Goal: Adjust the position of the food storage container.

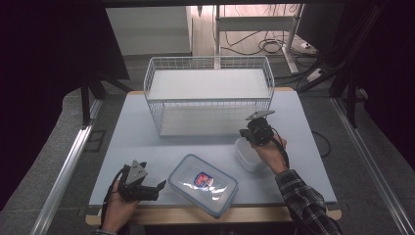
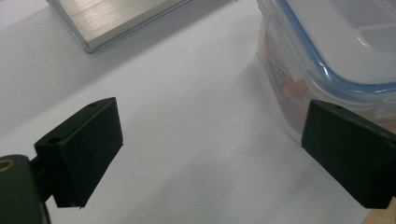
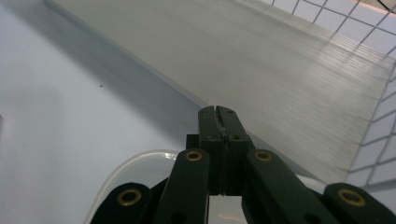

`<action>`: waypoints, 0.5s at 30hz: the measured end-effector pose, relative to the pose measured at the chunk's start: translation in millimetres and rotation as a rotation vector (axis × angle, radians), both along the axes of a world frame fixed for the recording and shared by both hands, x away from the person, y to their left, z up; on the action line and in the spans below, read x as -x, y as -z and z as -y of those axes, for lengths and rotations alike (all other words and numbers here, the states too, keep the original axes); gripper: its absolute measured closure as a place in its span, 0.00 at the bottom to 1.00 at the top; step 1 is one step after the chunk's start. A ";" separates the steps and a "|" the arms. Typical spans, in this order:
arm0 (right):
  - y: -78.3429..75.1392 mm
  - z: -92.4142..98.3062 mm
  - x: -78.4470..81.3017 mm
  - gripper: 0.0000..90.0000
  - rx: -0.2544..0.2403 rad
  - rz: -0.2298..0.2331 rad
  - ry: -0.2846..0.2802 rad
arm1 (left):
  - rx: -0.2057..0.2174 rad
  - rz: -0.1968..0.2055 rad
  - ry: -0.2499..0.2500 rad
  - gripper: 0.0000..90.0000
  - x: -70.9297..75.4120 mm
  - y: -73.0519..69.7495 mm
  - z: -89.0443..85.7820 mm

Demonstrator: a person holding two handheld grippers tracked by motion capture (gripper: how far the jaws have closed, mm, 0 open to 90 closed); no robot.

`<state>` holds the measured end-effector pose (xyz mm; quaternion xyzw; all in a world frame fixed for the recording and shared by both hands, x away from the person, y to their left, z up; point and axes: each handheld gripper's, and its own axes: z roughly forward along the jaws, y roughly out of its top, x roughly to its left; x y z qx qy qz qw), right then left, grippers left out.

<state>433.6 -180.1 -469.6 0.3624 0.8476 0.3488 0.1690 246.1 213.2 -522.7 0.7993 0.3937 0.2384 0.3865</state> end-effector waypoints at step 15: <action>-2.4 45.6 26.0 1.00 -0.015 -0.024 0.041 | -0.009 -0.008 0.007 0.06 -0.4 0.8 1.7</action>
